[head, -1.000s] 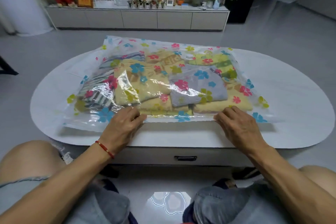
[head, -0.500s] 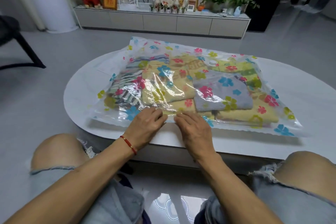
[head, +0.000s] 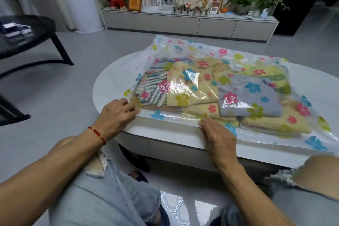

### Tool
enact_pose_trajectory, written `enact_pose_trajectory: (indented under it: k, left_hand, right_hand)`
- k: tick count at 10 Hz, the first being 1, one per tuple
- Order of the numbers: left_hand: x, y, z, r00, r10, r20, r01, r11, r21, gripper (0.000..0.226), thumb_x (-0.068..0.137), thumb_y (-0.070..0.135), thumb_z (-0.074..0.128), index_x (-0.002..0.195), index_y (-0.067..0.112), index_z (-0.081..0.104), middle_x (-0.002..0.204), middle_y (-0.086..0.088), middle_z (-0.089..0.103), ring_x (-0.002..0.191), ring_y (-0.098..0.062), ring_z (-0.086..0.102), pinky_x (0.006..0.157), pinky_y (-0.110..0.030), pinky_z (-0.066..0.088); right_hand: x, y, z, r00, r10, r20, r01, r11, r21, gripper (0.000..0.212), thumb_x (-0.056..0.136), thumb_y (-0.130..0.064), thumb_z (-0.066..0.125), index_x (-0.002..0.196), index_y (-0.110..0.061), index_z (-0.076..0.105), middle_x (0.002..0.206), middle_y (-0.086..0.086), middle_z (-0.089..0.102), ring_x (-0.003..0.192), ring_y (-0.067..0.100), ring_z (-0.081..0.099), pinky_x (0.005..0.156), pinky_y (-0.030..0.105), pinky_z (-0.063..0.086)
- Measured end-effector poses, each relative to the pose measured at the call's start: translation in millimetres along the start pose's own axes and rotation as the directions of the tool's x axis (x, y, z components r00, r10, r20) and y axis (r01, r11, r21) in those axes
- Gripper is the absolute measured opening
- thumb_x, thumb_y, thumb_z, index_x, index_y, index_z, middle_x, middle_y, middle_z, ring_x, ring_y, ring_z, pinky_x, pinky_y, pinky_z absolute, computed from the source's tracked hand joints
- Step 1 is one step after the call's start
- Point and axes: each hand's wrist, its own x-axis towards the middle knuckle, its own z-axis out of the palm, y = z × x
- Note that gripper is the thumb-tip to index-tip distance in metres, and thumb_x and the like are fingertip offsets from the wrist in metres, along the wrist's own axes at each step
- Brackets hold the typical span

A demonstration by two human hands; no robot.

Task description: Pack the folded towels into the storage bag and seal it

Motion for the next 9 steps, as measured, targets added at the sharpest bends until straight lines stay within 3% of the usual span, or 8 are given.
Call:
enact_pose_trajectory:
  k: [2, 3, 4, 6, 7, 8, 9]
  left_hand:
    - [-15.2, -13.5, -6.0, 0.990, -0.134, 0.042, 0.136, 0.989, -0.055, 0.034, 0.095, 0.028, 0.045, 0.091, 0.011, 0.074, 0.083, -0.009, 0.068, 0.068, -0.031, 0.063, 0.055, -0.036, 0.050]
    - [-22.1, -15.3, -6.6, 0.976, -0.207, 0.074, 0.212, 0.975, -0.070, 0.028, 0.094, 0.026, 0.051, 0.091, 0.010, 0.074, 0.084, -0.010, 0.068, 0.074, -0.032, 0.064, 0.055, -0.036, 0.051]
    - [-28.8, -16.8, -2.9, 0.949, -0.302, 0.087, 0.308, 0.949, -0.068, 0.009, 0.085, 0.011, 0.074, 0.094, 0.008, 0.074, 0.086, -0.011, 0.069, 0.080, -0.033, 0.065, 0.053, -0.038, 0.053]
    - [-34.2, -18.2, 1.9, 0.902, -0.422, 0.095, 0.414, 0.905, 0.095, 0.011, 0.081, 0.010, 0.077, 0.092, 0.013, 0.075, 0.083, -0.010, 0.068, 0.073, -0.034, 0.059, 0.048, -0.036, 0.044]
    - [-26.2, -15.0, -6.0, 0.871, -0.461, 0.170, 0.451, 0.887, 0.097, 0.015, 0.079, 0.011, 0.080, 0.093, 0.013, 0.077, 0.087, -0.011, 0.069, 0.077, -0.036, 0.060, 0.052, -0.039, 0.048]
    - [-21.3, 5.8, -19.0, 0.854, -0.484, 0.189, 0.481, 0.874, 0.064, 0.038, 0.077, 0.019, 0.081, 0.113, 0.014, 0.073, 0.110, -0.011, 0.070, 0.097, -0.038, 0.060, 0.069, -0.048, 0.052]
    - [-11.9, 47.2, -44.2, 0.826, -0.559, 0.076, 0.554, 0.777, -0.300, 0.053, 0.081, 0.039, 0.072, 0.130, 0.021, 0.064, 0.126, -0.004, 0.065, 0.115, -0.028, 0.056, 0.097, -0.039, 0.046]
  right_hand:
    - [-7.1, 1.7, 2.2, 0.999, 0.025, 0.027, -0.026, 1.000, 0.014, 0.025, 0.078, 0.000, 0.087, 0.101, -0.010, 0.080, 0.108, 0.011, 0.080, 0.102, 0.030, 0.077, 0.084, 0.040, 0.062]
    - [-8.2, 0.3, 1.0, 0.999, 0.025, 0.026, -0.026, 0.999, 0.021, 0.025, 0.077, 0.001, 0.087, 0.099, -0.009, 0.081, 0.107, 0.010, 0.081, 0.102, 0.030, 0.077, 0.087, 0.042, 0.061]
    - [-8.8, 0.1, 1.2, 0.999, 0.025, 0.023, -0.026, 0.999, 0.039, 0.020, 0.080, -0.002, 0.086, 0.098, -0.009, 0.081, 0.106, 0.010, 0.081, 0.103, 0.030, 0.077, 0.088, 0.044, 0.062]
    - [-12.8, -0.5, 4.0, 0.998, 0.038, 0.051, -0.042, 0.996, 0.073, 0.019, 0.081, -0.006, 0.087, 0.099, -0.008, 0.083, 0.109, 0.010, 0.081, 0.106, 0.031, 0.076, 0.091, 0.047, 0.062]
    - [-6.6, -1.2, -4.0, 0.992, 0.059, 0.116, -0.075, 0.988, 0.138, 0.021, 0.079, -0.004, 0.087, 0.099, -0.006, 0.082, 0.109, 0.011, 0.080, 0.105, 0.033, 0.076, 0.090, 0.050, 0.062]
    - [1.2, -4.7, -22.9, 0.991, 0.037, 0.132, -0.069, 0.967, 0.245, 0.024, 0.080, -0.003, 0.085, 0.104, -0.004, 0.081, 0.113, 0.012, 0.079, 0.110, 0.032, 0.074, 0.093, 0.051, 0.059]
    - [15.3, -13.5, -63.1, 0.934, 0.349, 0.076, -0.338, 0.799, 0.498, 0.023, 0.090, -0.017, 0.077, 0.112, -0.018, 0.081, 0.111, -0.004, 0.079, 0.109, 0.016, 0.073, 0.096, 0.045, 0.057]
